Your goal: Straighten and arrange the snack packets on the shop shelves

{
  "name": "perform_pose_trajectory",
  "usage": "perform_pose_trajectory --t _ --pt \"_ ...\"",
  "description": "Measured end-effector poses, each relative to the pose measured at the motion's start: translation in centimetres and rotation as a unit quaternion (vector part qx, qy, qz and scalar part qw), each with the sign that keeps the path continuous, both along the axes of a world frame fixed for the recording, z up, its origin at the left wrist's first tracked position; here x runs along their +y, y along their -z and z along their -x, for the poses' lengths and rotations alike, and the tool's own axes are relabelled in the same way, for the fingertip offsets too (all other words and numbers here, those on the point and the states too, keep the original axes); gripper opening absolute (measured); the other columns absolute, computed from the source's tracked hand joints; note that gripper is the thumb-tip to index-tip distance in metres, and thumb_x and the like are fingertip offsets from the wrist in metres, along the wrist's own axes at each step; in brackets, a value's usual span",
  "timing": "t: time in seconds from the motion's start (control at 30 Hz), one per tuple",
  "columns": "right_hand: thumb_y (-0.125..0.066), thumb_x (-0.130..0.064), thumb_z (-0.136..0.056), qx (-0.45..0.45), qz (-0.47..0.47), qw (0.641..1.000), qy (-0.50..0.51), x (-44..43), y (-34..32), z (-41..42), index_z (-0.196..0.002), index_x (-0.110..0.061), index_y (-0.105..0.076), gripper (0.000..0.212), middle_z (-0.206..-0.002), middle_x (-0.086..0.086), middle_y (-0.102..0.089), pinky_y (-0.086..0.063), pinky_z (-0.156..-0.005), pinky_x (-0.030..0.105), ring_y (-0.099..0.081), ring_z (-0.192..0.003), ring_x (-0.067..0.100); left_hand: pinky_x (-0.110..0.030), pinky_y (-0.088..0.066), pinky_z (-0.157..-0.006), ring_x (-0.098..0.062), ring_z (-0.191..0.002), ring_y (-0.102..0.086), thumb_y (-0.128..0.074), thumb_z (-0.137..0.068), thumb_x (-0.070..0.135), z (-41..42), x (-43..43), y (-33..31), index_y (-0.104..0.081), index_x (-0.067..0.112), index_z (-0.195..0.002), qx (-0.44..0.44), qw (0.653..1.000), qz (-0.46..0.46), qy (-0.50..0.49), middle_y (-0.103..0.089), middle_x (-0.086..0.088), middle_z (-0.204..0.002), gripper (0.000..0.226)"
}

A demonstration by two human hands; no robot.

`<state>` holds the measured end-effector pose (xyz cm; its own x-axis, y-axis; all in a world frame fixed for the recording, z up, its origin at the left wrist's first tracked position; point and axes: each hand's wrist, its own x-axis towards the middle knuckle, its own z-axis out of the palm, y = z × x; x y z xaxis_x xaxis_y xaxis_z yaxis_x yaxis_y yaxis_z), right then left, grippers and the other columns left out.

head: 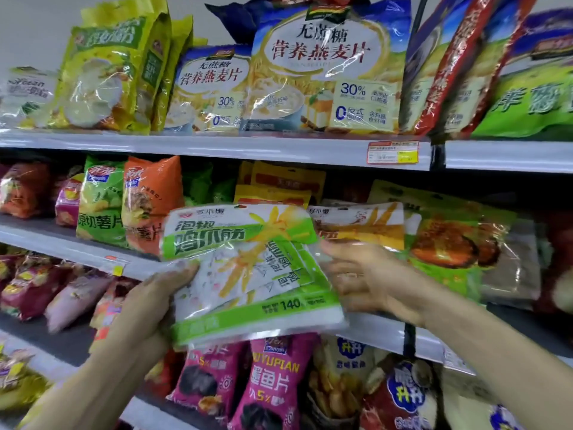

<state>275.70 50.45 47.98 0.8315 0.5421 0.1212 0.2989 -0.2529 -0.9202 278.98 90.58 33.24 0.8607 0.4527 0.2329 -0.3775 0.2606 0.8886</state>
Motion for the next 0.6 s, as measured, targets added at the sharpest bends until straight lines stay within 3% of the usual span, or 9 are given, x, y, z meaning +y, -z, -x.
perform_pose_trajectory --t 0.1,0.17,0.23,0.3,0.33,0.43,0.53,0.6 --pt "-0.096 -0.032 -0.07 -0.082 -0.014 0.993 0.085 -3.5 1.4 0.0 -0.135 -0.027 -0.059 0.074 -0.111 -0.005 -0.074 -0.053 -0.067 0.021 -0.074 -0.093 0.007 -0.057 -0.053 -0.107 -0.035 -0.117 -0.073 -0.084 -0.086 0.04 4.5 -10.4 -5.6 -0.073 0.012 -0.129 -0.049 0.997 -0.017 0.048 -0.076 -0.016 -0.124 0.052" --pt "-0.09 -0.004 -0.076 -0.106 -0.094 0.979 0.148 -5.8 1.5 -0.9 -0.132 -0.021 -0.061 0.066 -0.1 -0.002 -0.075 -0.051 -0.061 0.014 -0.074 -0.077 0.002 -0.059 -0.05 -0.11 -0.039 -0.117 -0.071 -0.083 -0.086 0.032 4.6 -15.6 -8.1 -0.072 0.005 -0.127 -0.046 0.994 -0.026 0.096 -0.075 -0.021 -0.123 0.051" --pt "-0.085 0.008 -0.077 -0.116 -0.144 0.963 0.196 -8.3 1.4 -1.9 -0.128 -0.021 -0.06 0.064 -0.098 0.0 -0.073 -0.052 -0.058 0.012 -0.072 -0.069 -0.002 -0.053 -0.054 -0.104 -0.033 -0.105 -0.072 -0.088 -0.082 0.033 3.8 -19.0 -10.3 -0.07 0.008 -0.127 -0.041 0.991 -0.064 0.111 -0.076 -0.018 -0.122 0.054" --pt "-0.084 0.011 -0.076 -0.122 -0.168 0.952 0.227 -10.9 1.4 -2.8 -0.129 -0.02 -0.059 0.065 -0.095 0.0 -0.075 -0.054 -0.06 0.016 -0.073 -0.069 0.0 -0.035 -0.056 -0.079 -0.023 -0.09 -0.067 -0.084 -0.087 0.017 2.7 -21.6 -12.2 -0.066 0.016 -0.128 -0.042 0.986 -0.112 0.113 -0.077 -0.007 -0.123 0.045" --pt "-0.083 0.012 -0.076 -0.12 -0.173 0.947 0.244 -12.1 1.5 -3.3 -0.128 -0.017 -0.061 0.064 -0.09 -0.002 -0.076 -0.055 -0.061 0.018 -0.074 -0.07 0.002 -0.03 -0.053 -0.074 -0.019 -0.091 -0.066 -0.081 -0.089 0.009 1.7 -22.4 -12.9 -0.065 0.017 -0.127 -0.035 0.981 -0.137 0.131 -0.073 -0.001 -0.127 0.042" --pt "-0.083 0.014 -0.075 -0.129 -0.152 0.927 0.317 -15.4 2.1 -5.0 -0.128 -0.012 -0.062 0.063 -0.076 -0.006 -0.077 -0.057 -0.061 0.02 -0.074 -0.067 0.004 -0.036 -0.053 -0.081 -0.016 -0.089 -0.072 -0.077 -0.088 -0.005 0.1 -25.4 -14.7 -0.062 0.012 -0.131 0.001 0.963 -0.206 0.176 -0.065 0.007 -0.13 0.048" --pt "-0.091 0.002 -0.072 -0.167 -0.107 0.901 0.386 -17.7 2.6 -6.1 -0.129 -0.016 -0.063 0.066 -0.084 -0.008 -0.077 -0.06 -0.086 0.035 -0.075 -0.086 0.012 -0.03 -0.047 -0.05 -0.013 -0.052 -0.063 -0.08 -0.085 -0.01 -2.3 -28.1 -14.6 -0.061 0.001 -0.131 -0.012 0.945 -0.296 0.139 -0.069 -0.007 -0.112 0.052" --pt "-0.092 -0.006 -0.075 -0.184 -0.067 0.89 0.412 -18.6 2.8 -6.0 -0.13 -0.022 -0.057 0.067 -0.095 -0.012 -0.067 -0.052 -0.091 0.03 -0.067 -0.09 0.008 -0.028 -0.061 -0.058 -0.011 -0.063 -0.071 -0.081 -0.087 -0.007 -3.3 -29.6 -14.5 -0.063 0.012 -0.125 -0.03 0.942 -0.322 0.093 -0.069 -0.002 -0.108 0.047"
